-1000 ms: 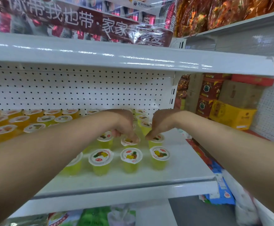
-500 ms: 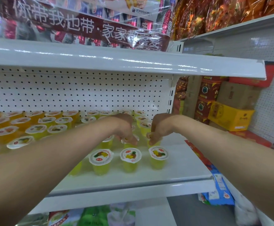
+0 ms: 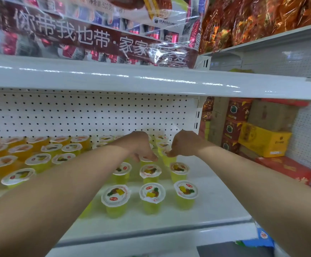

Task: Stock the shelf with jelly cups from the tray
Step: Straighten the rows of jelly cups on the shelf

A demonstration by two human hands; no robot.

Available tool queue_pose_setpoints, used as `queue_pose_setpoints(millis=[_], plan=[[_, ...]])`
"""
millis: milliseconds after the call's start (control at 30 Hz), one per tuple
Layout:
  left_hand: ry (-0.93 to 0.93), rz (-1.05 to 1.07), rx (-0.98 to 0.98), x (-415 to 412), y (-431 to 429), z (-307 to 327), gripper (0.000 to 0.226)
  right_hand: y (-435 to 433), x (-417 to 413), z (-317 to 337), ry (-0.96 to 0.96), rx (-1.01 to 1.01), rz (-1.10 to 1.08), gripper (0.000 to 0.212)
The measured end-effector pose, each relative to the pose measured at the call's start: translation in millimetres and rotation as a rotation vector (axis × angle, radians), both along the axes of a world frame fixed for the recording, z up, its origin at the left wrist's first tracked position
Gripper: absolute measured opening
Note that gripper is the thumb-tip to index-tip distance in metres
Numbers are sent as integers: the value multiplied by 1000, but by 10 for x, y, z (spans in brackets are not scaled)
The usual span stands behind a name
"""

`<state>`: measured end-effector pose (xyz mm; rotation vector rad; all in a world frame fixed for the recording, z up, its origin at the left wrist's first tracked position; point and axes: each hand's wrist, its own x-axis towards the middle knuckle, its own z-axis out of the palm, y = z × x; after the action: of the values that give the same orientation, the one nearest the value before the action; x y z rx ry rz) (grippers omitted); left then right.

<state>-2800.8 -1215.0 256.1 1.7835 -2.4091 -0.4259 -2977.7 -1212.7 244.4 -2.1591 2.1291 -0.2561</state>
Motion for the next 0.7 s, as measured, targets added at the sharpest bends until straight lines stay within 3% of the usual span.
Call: queue_pose_setpoints(millis=[167, 267, 400, 700], plan=[[-3, -20, -20, -19, -115, -81, 40, -56, -14, -52, -95, 34, -15, 49], [32, -14, -33, -12, -145, -101, 51, -44, -11, -38, -119, 32, -13, 48], [9, -21, -36, -27, -173, -110, 37, -37, 21, -47, -81, 30, -1, 45], [-104, -2, -129, -46, -68, -73, 50, 16, 54, -9, -23, 37, -1, 45]])
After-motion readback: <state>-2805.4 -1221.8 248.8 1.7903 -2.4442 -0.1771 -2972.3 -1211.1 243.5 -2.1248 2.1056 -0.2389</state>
